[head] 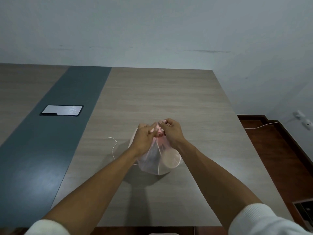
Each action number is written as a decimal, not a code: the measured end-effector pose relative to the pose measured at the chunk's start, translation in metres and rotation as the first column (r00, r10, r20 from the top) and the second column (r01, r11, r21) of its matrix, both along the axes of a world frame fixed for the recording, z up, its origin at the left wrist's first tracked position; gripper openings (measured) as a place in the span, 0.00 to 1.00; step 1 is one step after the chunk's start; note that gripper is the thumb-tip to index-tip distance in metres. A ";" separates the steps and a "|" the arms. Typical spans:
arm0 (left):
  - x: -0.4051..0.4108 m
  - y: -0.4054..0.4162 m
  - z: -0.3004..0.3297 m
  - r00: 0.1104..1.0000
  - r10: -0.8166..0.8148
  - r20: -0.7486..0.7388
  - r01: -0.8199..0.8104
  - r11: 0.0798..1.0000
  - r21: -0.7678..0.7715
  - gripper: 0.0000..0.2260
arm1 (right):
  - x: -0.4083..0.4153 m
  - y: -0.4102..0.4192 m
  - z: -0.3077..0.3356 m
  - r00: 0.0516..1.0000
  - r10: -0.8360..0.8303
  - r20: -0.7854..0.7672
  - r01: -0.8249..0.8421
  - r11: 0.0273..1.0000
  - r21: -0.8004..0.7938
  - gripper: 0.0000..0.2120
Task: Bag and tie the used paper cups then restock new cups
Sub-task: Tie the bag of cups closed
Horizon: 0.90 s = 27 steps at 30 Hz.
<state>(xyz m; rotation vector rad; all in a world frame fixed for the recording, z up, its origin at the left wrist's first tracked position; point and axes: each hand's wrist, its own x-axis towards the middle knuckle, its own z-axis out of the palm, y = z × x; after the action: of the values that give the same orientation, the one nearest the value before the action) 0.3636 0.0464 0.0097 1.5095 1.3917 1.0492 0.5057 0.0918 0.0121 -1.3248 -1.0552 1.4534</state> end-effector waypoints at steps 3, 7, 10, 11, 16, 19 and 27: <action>0.006 -0.002 -0.001 0.998 0.017 -0.058 -0.020 0.998 -0.058 0.16 | -0.001 0.001 -0.004 0.999 -0.017 0.033 0.017 1.000 -0.016 0.14; 0.008 0.001 0.004 0.978 0.140 -0.153 -0.162 0.976 -0.147 0.07 | -0.002 0.007 -0.003 0.972 -0.033 0.235 0.033 0.999 0.003 0.16; 0.007 0.003 0.005 0.913 0.063 -0.403 -0.087 0.995 -0.043 0.08 | -0.005 0.004 0.002 0.949 -0.023 0.315 0.007 0.999 0.052 0.17; 0.006 0.005 0.004 0.871 0.028 -0.490 -0.049 0.998 -0.030 0.11 | -0.006 0.002 0.003 0.947 -0.013 0.321 -0.009 0.998 0.069 0.18; 0.001 0.014 0.016 0.909 -0.032 -0.415 -0.099 0.951 -0.292 0.06 | 0.004 -0.004 0.000 0.978 0.072 0.195 -0.075 0.997 0.008 0.26; -0.010 0.011 0.015 1.000 0.026 0.006 -0.020 0.890 -0.456 0.05 | 0.018 -0.008 -0.002 0.974 0.205 0.102 -0.201 0.978 -0.046 0.29; -0.011 0.010 0.012 0.882 0.286 0.375 -0.006 0.802 -0.598 0.11 | 0.028 -0.014 0.003 0.824 0.482 0.299 -0.509 0.861 0.015 0.27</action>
<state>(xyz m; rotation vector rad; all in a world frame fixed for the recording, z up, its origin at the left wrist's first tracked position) 0.3528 0.0561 0.0217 0.6539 1.3382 0.8737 0.5339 0.0773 0.0150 -1.2695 -1.7446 1.5814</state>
